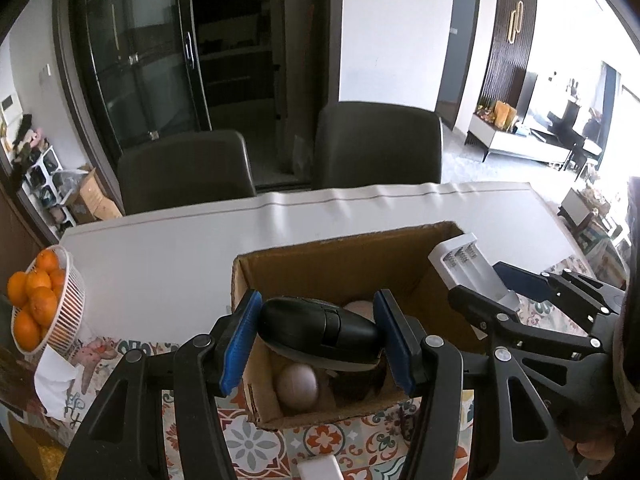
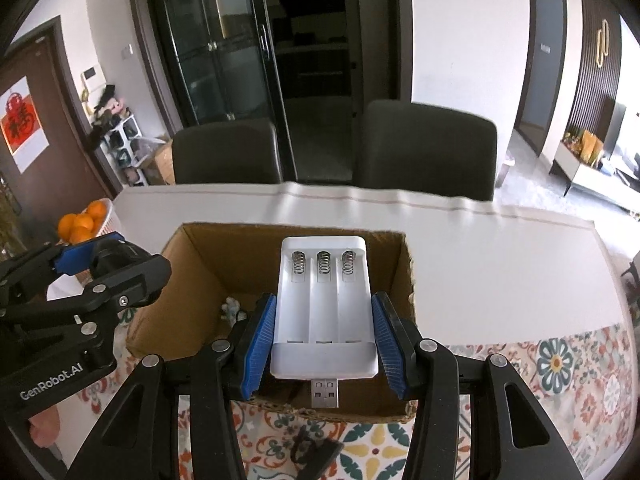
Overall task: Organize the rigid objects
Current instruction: 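Open the left gripper to drop the puck while the right gripper releases the charger into the box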
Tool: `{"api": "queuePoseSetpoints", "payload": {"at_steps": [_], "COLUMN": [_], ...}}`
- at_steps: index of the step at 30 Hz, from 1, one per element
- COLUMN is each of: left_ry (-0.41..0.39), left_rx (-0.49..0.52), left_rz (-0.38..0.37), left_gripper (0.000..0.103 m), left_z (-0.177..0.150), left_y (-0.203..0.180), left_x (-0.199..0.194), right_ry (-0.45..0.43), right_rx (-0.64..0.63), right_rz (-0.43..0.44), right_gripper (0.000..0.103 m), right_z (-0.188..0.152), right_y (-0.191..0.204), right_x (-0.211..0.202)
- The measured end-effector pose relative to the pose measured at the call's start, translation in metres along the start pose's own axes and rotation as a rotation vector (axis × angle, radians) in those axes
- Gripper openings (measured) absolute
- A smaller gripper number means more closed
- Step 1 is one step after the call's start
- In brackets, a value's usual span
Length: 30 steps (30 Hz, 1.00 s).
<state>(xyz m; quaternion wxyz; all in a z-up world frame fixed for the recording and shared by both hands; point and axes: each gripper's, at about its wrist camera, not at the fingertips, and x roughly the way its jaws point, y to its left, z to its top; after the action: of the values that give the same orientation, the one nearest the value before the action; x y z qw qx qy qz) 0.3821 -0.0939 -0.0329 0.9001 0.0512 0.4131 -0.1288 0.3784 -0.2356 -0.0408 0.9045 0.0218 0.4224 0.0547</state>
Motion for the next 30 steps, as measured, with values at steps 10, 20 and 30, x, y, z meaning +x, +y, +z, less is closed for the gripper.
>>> {"api": "queuePoseSetpoints", "payload": {"at_steps": [10, 20, 30], "left_ry": [0.036, -0.051, -0.099], "left_rx": [-0.014, -0.011, -0.037], "left_rz": [0.055, 0.184, 0.208], "left_gripper": [0.066, 0.088, 0.097], "left_z": [-0.003, -0.009, -0.035], "left_y": [0.006, 0.013, 0.015], "left_x": [0.012, -0.015, -0.038], "right_ry": [0.037, 0.006, -0.084], "right_rx": [0.005, 0.025, 0.044], "right_rz": [-0.012, -0.028, -0.122], "right_gripper": [0.049, 0.065, 0.075], "right_z": [-0.006, -0.007, -0.029], "right_y": [-0.002, 0.003, 0.006], "right_x": [0.015, 0.007, -0.032]}}
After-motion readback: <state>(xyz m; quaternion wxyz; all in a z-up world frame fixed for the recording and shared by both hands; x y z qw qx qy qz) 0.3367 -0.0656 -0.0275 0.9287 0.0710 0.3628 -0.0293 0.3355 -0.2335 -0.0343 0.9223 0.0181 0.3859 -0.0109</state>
